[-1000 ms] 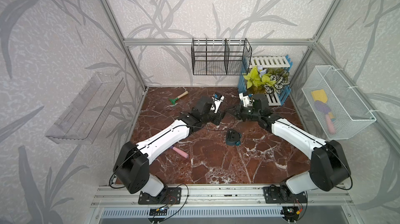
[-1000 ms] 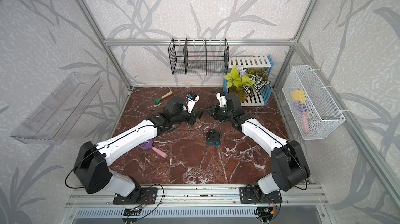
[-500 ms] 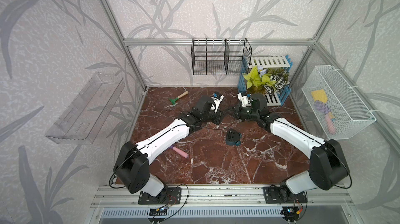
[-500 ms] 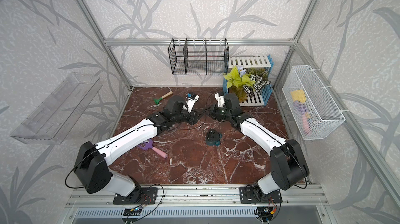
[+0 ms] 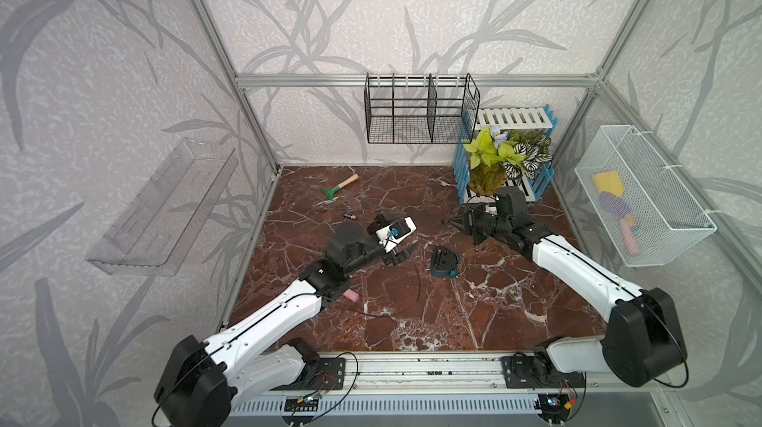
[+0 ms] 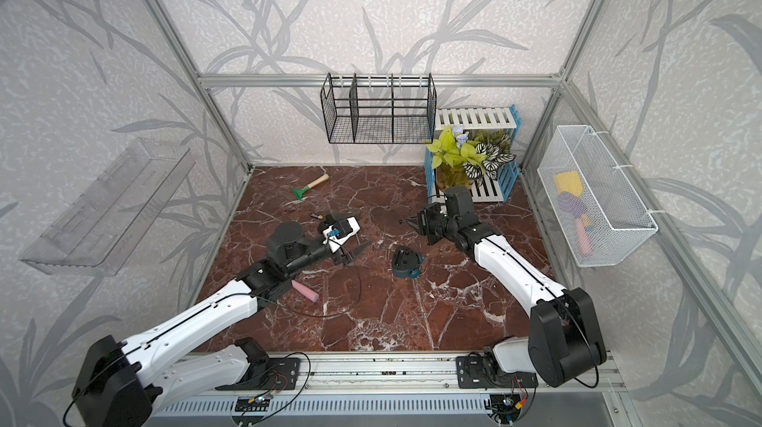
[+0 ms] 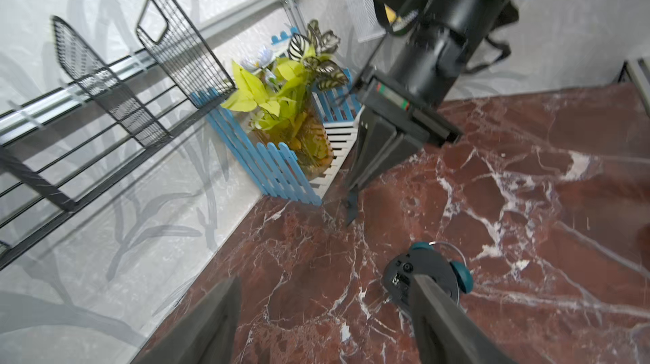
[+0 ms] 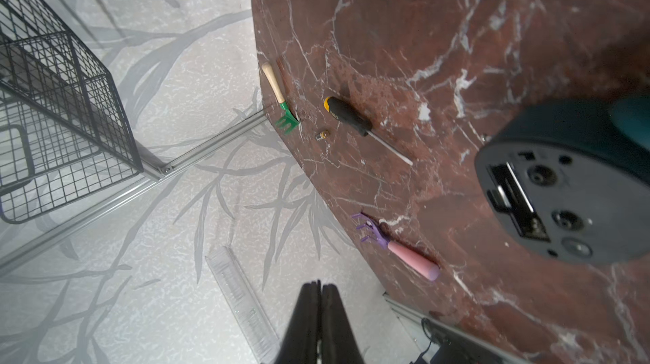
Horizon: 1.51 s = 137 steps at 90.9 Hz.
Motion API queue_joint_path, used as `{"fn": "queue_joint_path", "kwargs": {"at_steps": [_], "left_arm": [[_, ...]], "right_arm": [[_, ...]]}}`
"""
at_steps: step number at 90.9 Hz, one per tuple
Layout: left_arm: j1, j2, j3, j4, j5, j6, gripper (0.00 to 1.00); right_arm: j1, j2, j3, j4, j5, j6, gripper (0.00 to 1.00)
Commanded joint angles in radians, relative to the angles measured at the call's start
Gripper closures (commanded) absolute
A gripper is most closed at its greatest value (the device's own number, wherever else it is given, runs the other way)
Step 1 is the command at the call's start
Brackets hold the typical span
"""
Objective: Remove the battery from the alarm
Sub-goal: Pick up the cover from the center of the board.
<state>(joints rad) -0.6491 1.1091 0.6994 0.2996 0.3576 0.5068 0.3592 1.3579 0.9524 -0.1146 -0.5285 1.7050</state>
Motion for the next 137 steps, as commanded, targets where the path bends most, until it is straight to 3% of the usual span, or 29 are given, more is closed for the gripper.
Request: {"fn": "queue_joint_path", "kwargs": {"at_steps": [1, 22, 48, 74, 94, 119, 125, 137], "left_arm": [[-0.014, 0.070, 0.059, 0.040, 0.066, 0.142, 0.29], [-0.039, 0.211, 0.141, 0.046, 0.103, 0.160, 0.47], [-0.041, 0.277, 0.193, 0.036, 0.107, 0.172, 0.68], [-0.041, 0.289, 0.186, -0.007, 0.088, 0.219, 0.69], [-0.041, 0.297, 0.203, -0.026, 0.087, 0.219, 0.95], [-0.039, 0.280, 0.209, -0.073, 0.032, 0.201, 1.00], [-0.037, 0.275, 0.221, -0.100, 0.033, 0.189, 1.00], [-0.024, 0.256, 0.239, -0.150, 0.034, 0.157, 1.00]], "right_arm": [[0.018, -0.012, 0.009, -0.061, 0.005, 0.170, 1.00], [0.042, -0.006, -0.024, 0.015, -0.045, 0.244, 1.00], [0.044, -0.001, -0.040, 0.062, -0.070, 0.278, 1.00], [0.046, 0.007, -0.047, 0.099, -0.085, 0.302, 1.00], [0.046, 0.010, -0.049, 0.112, -0.092, 0.308, 1.00], [0.047, 0.003, -0.058, 0.137, -0.086, 0.305, 0.97], [0.047, -0.002, -0.064, 0.136, -0.083, 0.296, 0.90], [0.041, -0.018, -0.075, 0.120, -0.080, 0.240, 0.49]]}}
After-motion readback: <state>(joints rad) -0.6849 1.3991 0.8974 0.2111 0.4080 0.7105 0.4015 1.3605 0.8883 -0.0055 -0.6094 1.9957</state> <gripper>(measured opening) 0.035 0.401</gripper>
